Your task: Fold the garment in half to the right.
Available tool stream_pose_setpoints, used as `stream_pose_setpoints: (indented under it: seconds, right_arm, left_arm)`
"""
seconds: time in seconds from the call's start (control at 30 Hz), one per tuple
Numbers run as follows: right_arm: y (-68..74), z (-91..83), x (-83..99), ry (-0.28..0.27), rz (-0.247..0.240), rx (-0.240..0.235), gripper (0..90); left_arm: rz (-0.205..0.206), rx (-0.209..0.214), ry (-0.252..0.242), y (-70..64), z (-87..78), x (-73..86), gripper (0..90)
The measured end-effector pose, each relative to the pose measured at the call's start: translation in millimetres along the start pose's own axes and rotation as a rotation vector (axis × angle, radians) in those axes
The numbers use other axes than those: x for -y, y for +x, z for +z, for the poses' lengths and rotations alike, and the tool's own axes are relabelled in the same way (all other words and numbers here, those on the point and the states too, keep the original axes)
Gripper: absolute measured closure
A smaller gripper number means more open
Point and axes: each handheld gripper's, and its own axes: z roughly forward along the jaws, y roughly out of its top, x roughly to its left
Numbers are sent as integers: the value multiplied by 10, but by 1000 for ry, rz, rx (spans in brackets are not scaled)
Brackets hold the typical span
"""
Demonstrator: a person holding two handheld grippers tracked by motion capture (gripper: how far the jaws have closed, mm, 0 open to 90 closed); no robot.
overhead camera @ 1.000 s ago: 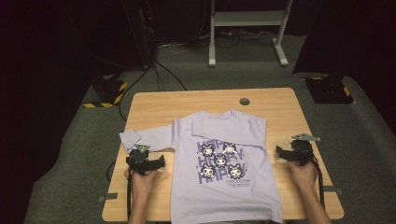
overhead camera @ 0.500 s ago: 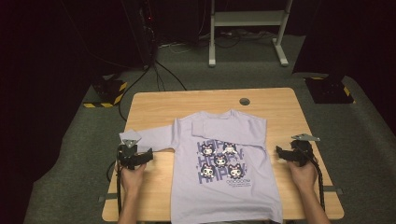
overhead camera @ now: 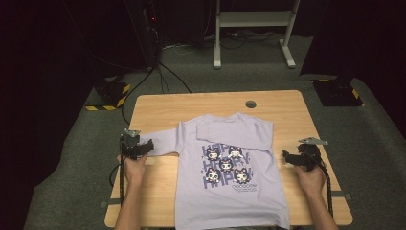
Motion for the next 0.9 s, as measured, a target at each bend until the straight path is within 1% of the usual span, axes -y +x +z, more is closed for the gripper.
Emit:
stream_pose_setpoints:
  seconds: [0.03,0.17,0.27,0.3,0.33,0.37,0.5,0.53,0.57,0.6,0.63,0.67,0.77,0.8,0.87,0.9]
  right_arm:
    - [1,1,0,0,0,0,152]
    - [3,4,-3,1,0,-1,148]
    - [8,8,-6,2,-8,-6,148]
    - [8,8,-7,2,-9,-7,148]
    - [9,8,-7,2,-9,-7,148]
    - [9,8,-7,2,-9,-7,148]
    - [8,8,-7,2,-10,-8,146]
    - [8,8,-7,2,-10,-8,146]
    - [9,8,-7,2,-10,-8,146]
    - [9,8,-7,2,-10,-8,146]
    - [11,8,-7,3,-9,-9,144]
    - [11,8,-7,3,-10,-9,144]
    - [11,8,-7,3,-10,-9,143]
    - [12,8,-7,3,-10,-11,140]
    - [12,9,-7,4,-11,-11,139]
    - [12,9,-7,4,-11,-11,139]
  left_arm:
    - [1,3,12,10,57,-22,293]
    - [-4,12,3,20,136,-28,395]
    - [-24,14,8,53,186,-28,469]
    - [-24,14,8,53,186,-28,495]
    - [-27,17,18,66,200,-28,518]
    - [-39,20,28,93,229,-21,541]
    - [-41,18,20,144,233,-15,659]
    - [-41,18,20,144,233,-15,680]
    - [-43,23,19,159,232,-13,680]
    - [-49,29,17,177,233,-12,710]
    - [-59,36,14,203,235,-13,781]
    - [-57,38,12,203,237,-15,819]
    - [-51,35,13,193,238,-22,854]
    - [-55,47,8,197,231,-24,858]
    - [-60,54,3,200,220,-26,862]
    - [-69,64,-6,202,205,-30,862]
